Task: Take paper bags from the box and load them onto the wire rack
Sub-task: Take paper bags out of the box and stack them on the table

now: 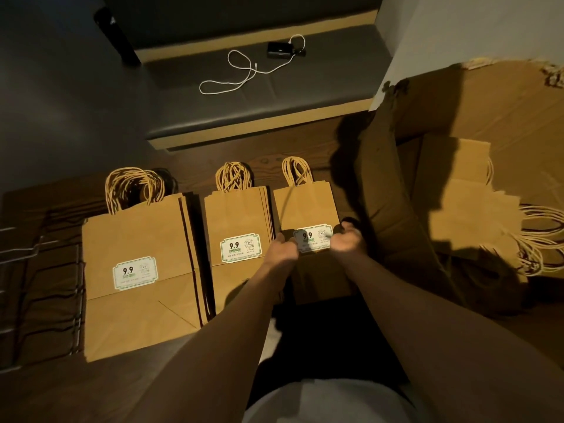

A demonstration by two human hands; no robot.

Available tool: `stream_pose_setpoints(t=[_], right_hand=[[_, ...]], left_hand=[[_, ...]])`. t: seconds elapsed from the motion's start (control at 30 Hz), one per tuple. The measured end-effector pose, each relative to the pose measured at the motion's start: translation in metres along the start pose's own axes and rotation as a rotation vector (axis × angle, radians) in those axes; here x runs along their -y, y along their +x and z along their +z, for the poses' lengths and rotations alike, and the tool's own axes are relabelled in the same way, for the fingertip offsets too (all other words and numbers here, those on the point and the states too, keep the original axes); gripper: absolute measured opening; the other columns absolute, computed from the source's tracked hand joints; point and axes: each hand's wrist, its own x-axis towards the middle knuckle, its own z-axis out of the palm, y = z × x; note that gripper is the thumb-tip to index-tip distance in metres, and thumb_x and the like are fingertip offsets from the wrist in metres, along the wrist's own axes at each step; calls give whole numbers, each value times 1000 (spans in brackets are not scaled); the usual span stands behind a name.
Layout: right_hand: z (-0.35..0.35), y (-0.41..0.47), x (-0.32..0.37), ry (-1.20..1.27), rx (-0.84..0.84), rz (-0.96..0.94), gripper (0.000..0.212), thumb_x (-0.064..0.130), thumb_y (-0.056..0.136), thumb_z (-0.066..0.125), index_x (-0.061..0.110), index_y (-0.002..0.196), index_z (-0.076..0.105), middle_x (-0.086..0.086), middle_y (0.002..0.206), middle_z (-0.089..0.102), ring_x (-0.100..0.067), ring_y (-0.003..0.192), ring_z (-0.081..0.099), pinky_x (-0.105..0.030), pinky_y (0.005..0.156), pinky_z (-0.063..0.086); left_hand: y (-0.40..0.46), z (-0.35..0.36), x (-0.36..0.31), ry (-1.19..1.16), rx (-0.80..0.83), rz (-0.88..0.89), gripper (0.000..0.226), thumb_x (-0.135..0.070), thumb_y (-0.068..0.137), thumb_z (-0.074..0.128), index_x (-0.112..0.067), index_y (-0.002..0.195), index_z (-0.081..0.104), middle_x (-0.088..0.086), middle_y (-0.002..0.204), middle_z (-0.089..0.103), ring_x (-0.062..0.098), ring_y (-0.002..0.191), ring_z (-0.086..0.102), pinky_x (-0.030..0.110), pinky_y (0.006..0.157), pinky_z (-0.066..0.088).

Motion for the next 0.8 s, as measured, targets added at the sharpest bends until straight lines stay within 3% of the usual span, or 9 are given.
stream_pose_setpoints(t=[0.1, 0.2, 0.33, 0.43, 0.53, 0.7, 0.8], right_hand=[[-6, -7, 6, -225, 51, -31, 57, 2, 99, 40, 5, 153, 21, -15, 158, 25, -30, 144, 28, -30, 111, 27], [-5, -16, 13, -309, 39, -147, 51, 8, 95, 44, 4, 145, 33, -18, 145, 43, -33, 131, 44, -37, 106, 38], [-6, -29, 51, -159, 88, -249, 44, 9, 98, 42, 10, 142, 43, -10, 140, 49, -29, 125, 50, -34, 98, 44], [-14, -34, 91, -51, 168, -366, 33, 7, 98, 44, 6, 128, 57, -15, 127, 60, -29, 112, 57, -34, 91, 49], [-30, -47, 125, 63, 201, -498, 25, 2, 96, 50, 1, 119, 60, -17, 111, 61, -28, 101, 58, -26, 77, 50], [-82, -54, 144, 60, -22, -627, 16, 10, 96, 49, 12, 95, 65, -5, 93, 60, -18, 88, 54, -39, 88, 51], [-117, -58, 137, 305, -27, -542, 15, 12, 98, 48, 16, 96, 62, -3, 93, 62, -18, 86, 61, -32, 70, 54]], left_hand=[[-12, -1, -5, 11, -19, -5, 49, -19, 103, 42, -14, 151, 35, 12, 132, 58, 18, 88, 59, 28, 67, 46], [-18, -4, -20, 142, -67, 67, 46, -20, 104, 42, -16, 150, 37, 8, 124, 61, 10, 74, 56, 21, 60, 44], [-34, -10, -59, 143, -112, 203, 34, -25, 102, 44, -21, 135, 51, 8, 123, 61, 25, 104, 62, 32, 86, 49], [-53, -5, -99, 30, -72, 319, 14, -24, 96, 52, -26, 100, 65, 6, 99, 68, 18, 84, 63, 26, 74, 51], [-67, 10, -134, 26, -89, 503, 16, -25, 75, 57, -31, 73, 72, 8, 85, 73, 30, 87, 69, 43, 83, 58], [-83, 49, -169, 22, -35, 639, 18, -34, 68, 57, -30, 68, 74, 11, 81, 72, 42, 93, 68, 53, 84, 57], [-109, 81, -179, 58, 53, 691, 19, -44, 83, 66, -27, 76, 74, 9, 84, 74, 36, 91, 70, 53, 84, 58]])
